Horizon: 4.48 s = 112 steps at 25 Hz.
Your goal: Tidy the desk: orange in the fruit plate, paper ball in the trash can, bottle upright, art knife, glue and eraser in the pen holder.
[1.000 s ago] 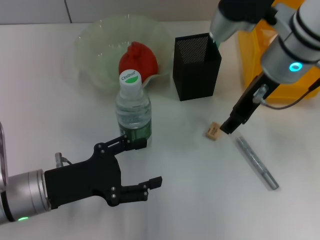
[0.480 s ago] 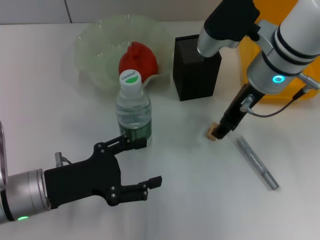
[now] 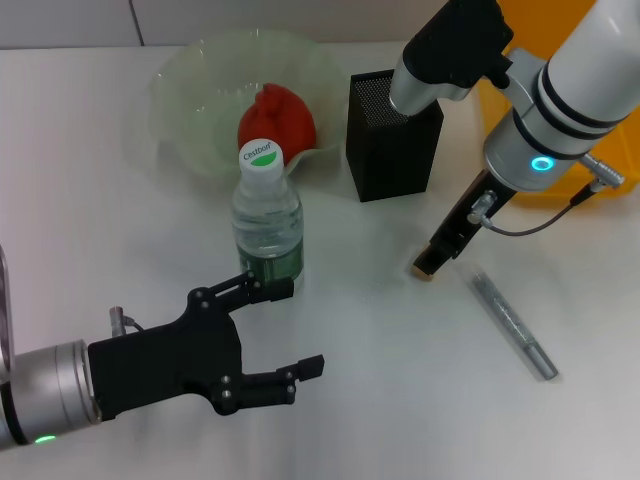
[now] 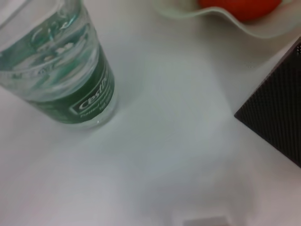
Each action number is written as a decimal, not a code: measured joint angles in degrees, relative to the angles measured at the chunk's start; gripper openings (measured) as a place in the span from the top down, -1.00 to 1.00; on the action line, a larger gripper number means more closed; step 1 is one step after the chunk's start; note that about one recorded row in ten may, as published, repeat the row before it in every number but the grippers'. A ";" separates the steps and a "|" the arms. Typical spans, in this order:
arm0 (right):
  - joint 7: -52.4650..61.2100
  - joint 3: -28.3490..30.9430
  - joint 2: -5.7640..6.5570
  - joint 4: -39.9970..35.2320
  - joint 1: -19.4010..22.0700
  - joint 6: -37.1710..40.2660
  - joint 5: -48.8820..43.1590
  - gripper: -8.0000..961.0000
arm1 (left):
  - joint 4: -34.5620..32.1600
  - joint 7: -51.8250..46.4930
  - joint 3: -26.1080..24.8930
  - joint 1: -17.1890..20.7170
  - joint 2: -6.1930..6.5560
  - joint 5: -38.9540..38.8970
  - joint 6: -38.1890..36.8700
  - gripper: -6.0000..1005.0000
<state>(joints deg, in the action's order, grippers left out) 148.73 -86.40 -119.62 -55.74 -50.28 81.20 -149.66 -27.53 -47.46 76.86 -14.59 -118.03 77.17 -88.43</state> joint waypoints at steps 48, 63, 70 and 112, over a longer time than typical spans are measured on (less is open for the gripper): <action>3.49 -1.43 0.23 -11.95 2.53 3.09 1.77 0.16 | -0.06 0.43 -0.21 0.27 0.00 0.00 -0.03 -0.71; 1.64 10.47 0.48 -23.58 1.24 2.95 -4.36 0.16 | -0.44 0.18 -0.19 0.04 0.08 0.00 -0.34 -0.71; -0.14 9.73 0.44 -14.12 -1.20 -4.91 -4.31 0.16 | -0.16 0.36 -0.06 0.01 0.09 0.00 -0.35 -0.71; 19.08 -1.71 -0.13 -36.60 17.64 19.58 -5.39 -0.36 | -0.06 0.35 0.08 0.03 -0.09 0.09 -0.37 -0.71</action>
<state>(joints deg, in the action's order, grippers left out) 167.81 -88.10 -119.75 -92.34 -32.64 100.78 -155.05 -27.59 -47.11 76.94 -14.56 -118.13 77.25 -88.80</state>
